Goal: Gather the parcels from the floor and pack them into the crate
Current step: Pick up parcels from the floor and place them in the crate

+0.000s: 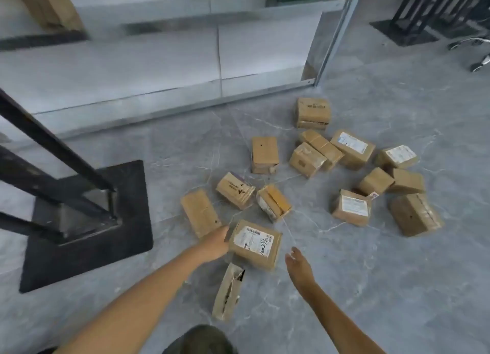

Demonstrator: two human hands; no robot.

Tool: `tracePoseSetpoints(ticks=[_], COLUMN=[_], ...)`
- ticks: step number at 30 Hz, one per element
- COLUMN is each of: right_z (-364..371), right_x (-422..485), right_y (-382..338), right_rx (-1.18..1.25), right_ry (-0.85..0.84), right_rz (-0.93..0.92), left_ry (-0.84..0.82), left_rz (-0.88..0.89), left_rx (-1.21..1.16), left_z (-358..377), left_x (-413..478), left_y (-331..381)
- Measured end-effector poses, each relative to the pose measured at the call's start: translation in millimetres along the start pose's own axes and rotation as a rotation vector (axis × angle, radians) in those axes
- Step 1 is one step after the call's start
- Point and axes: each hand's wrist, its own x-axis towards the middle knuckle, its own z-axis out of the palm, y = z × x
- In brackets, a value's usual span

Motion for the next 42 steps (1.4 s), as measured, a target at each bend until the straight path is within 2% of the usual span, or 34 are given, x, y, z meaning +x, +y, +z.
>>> tracePoseSetpoints(ticks=[2, 6, 12, 19, 27, 31, 36, 39, 42], right_z=[21.1, 59.4, 42.5, -80.3, -244.8, -318.5, -372.0, -384.7, -385.4], right_x=[35.1, 87.5, 60.4, -79.0, -321.2, -434.5, -532.3, -572.7, -605.9], right_y=[20.2, 52.3, 35.7, -89.8, -277.4, -355.1, -408.3, -419.6, -423.0], right_rx=[0.029, 0.368, 0.510, 0.549, 0.588, 0.545, 0.573, 0.614, 0.661], right_ry=[-0.035, -0.166, -0.140, -0.035, 0.035, 0.078, 0.139, 0.124, 0.089], right_rz=[0.020, 0.117, 0.086, -0.023, -0.238, -0.406, -0.614, -0.714, -0.740], left_ry=[-0.013, -0.129, -0.044, 0.109, 0.292, 0.376, 0.548, 0.621, 0.687], left_rz=[-0.014, -0.151, -0.199, -0.087, 0.060, 0.143, 0.320, 0.444, 0.512], left_rx=[-0.047, -0.096, -0.255, -0.291, -0.293, -0.298, -0.360, -0.422, -0.510], left_z=[23.9, 67.1, 61.9, -49.8, -235.1, -317.4, -384.5, -401.5, -400.5], left_x=[35.4, 93.2, 76.6, -65.1, -310.2, -437.8, -556.9, -602.1, -633.8], left_y=[-16.5, -51.8, -37.8, 72.9, 254.9, 335.0, 394.7, 408.9, 414.0])
